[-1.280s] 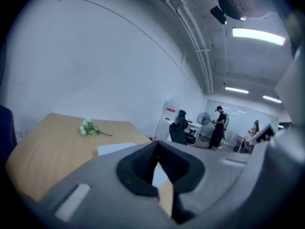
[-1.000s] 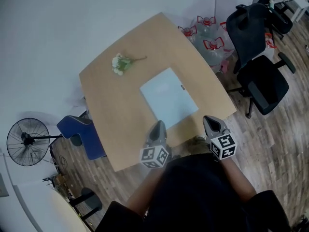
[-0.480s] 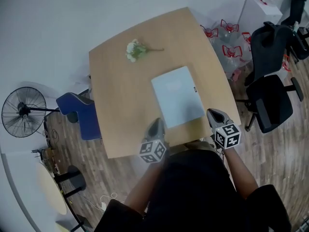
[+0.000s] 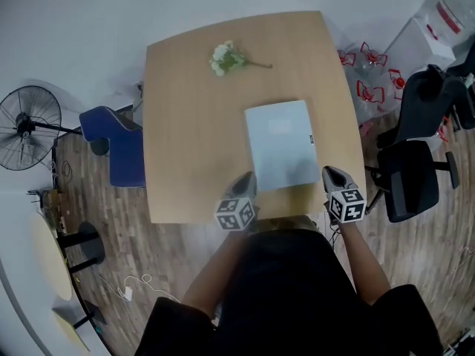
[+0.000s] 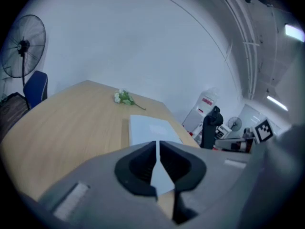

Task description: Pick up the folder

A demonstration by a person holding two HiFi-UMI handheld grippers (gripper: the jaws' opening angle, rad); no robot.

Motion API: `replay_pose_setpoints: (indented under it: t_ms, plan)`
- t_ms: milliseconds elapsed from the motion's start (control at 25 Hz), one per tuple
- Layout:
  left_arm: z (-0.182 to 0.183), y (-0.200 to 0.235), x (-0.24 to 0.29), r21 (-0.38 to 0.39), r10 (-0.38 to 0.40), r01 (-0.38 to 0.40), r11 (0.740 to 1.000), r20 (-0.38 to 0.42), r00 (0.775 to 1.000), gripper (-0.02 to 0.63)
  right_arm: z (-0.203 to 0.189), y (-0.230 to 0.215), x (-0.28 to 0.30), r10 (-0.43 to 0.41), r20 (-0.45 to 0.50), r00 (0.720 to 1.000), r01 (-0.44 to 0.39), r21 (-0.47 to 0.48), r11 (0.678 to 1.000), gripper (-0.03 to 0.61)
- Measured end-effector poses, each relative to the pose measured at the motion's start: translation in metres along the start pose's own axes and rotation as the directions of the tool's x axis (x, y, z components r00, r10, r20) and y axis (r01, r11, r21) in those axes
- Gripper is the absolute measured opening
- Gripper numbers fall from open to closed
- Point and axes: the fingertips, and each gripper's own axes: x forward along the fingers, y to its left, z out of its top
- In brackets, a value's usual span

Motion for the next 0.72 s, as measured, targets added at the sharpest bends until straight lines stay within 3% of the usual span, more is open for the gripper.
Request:
replay_pose_setpoints:
  t_ms: [240, 360, 480, 720]
  plan:
    - [-0.036, 0.018, 0.027, -0.101, -0.036, 0.028, 0.995, -0.082, 0.996, 0.131, -0.022, -0.013, 0.036, 0.008, -0.107, 0.994, -0.007, 0.005, 1.0, 0.059]
    - [-0.058, 0.022, 0.047, -0.175, -0.092, 0.064, 0.983, -0.159, 0.983, 0.221, -0.034, -0.026, 0.055, 0.001, -0.159, 0.987, 0.005, 0.039, 0.999, 0.198]
    - [-0.08, 0.026, 0.062, -0.245, -0.134, 0.075, 0.967, -0.235, 0.963, 0.312, -0.052, -0.027, 0.072, 0.054, -0.219, 0.974, -0.034, 0.094, 0.995, 0.237]
    - [-0.102, 0.039, 0.082, -0.328, -0.175, 0.079, 0.941, -0.272, 0.946, 0.373, -0.077, -0.023, 0.101, 0.145, -0.303, 0.942, -0.091, 0.186, 0.978, 0.344]
